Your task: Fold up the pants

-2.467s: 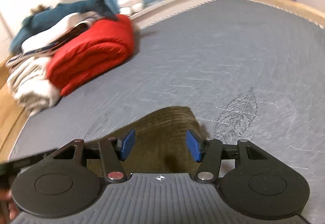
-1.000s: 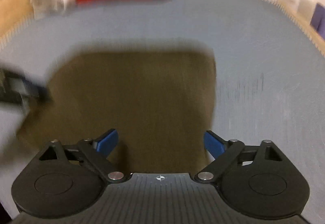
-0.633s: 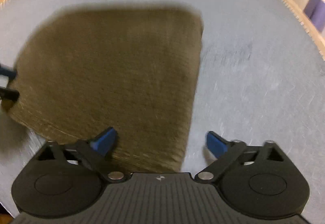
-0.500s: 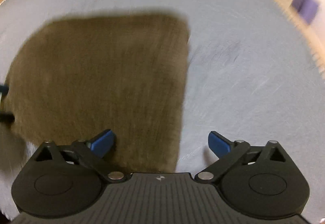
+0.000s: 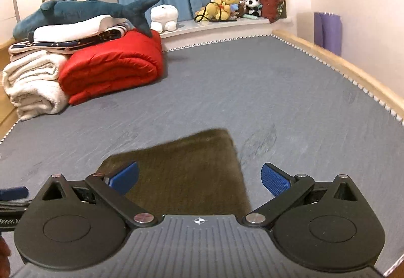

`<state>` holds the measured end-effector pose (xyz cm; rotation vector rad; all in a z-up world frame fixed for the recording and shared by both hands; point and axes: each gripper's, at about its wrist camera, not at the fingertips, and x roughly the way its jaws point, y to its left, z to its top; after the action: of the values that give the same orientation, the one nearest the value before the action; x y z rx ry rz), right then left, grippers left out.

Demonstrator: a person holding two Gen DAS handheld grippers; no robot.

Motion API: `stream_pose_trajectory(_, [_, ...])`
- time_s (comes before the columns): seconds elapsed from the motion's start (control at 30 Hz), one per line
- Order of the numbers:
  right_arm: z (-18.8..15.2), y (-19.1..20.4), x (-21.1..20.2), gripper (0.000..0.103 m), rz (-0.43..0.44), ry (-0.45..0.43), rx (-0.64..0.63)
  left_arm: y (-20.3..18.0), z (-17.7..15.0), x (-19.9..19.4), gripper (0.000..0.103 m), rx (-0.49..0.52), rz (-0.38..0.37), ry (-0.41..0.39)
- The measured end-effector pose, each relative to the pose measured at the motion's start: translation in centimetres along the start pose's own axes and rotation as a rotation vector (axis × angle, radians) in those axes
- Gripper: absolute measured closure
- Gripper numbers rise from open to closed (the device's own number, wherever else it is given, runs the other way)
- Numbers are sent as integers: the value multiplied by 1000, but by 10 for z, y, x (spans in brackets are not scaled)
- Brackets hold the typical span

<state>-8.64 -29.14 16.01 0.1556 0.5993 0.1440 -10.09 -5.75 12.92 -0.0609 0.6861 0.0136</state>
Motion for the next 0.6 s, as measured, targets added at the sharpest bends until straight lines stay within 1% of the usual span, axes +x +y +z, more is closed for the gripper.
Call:
stream_pose_trajectory(0.03, [-8,-1,4,1,-2,-1,1,0,-11,7,0,16,43,12])
stream_pose_trajectory(0.07, [-21,-4,10,1,-9,-6,-3,1,-15,19,1,3,126,106])
stream_pose_trajectory(0.1, [-35,-8,20,1,-19,11,-13,4,-16,23,1,-45,130,166])
stream_pose_trajectory(0.13, [-43,-11,39,1,-66,91,-5,8,-16,22,1,-69,56,148])
stream_pose_trajectory(0.17, [-44,-14,46,1,-77,139,32,8,-15,22,1,-45,34,128])
stream_pose_trajectory(0.2, [-42,-17,48,1,-19,138,67,4,-13,23,1,3,70,117])
stream_pose_trajectory(0.23, [-39,-16,49,1,28,125,62,3,-12,25,1,37,109,105])
stream_pose_trajectory(0.27, [-37,-12,49,1,43,111,16,5,-11,29,1,34,125,100])
stream_pose_trajectory(0.3, [-36,-6,50,1,24,96,-41,9,-10,32,1,6,117,116])
stream_pose_trajectory(0.33, [-37,-1,51,1,-13,81,-101,11,-12,36,1,-21,100,140])
stream_pose_trajectory(0.37, [-39,2,53,1,-41,80,-136,14,-13,41,1,-47,81,171])
stream_pose_trajectory(0.43, [-41,5,60,1,-48,112,-150,17,-15,46,1,-57,74,199])
stream_pose_trajectory(0.5, [-42,7,66,1,-25,151,-133,14,-19,48,1,-43,71,202])
stream_pose_trajectory(0.6, [-44,16,72,1,-23,197,-143,7,-24,49,1,-44,57,203])
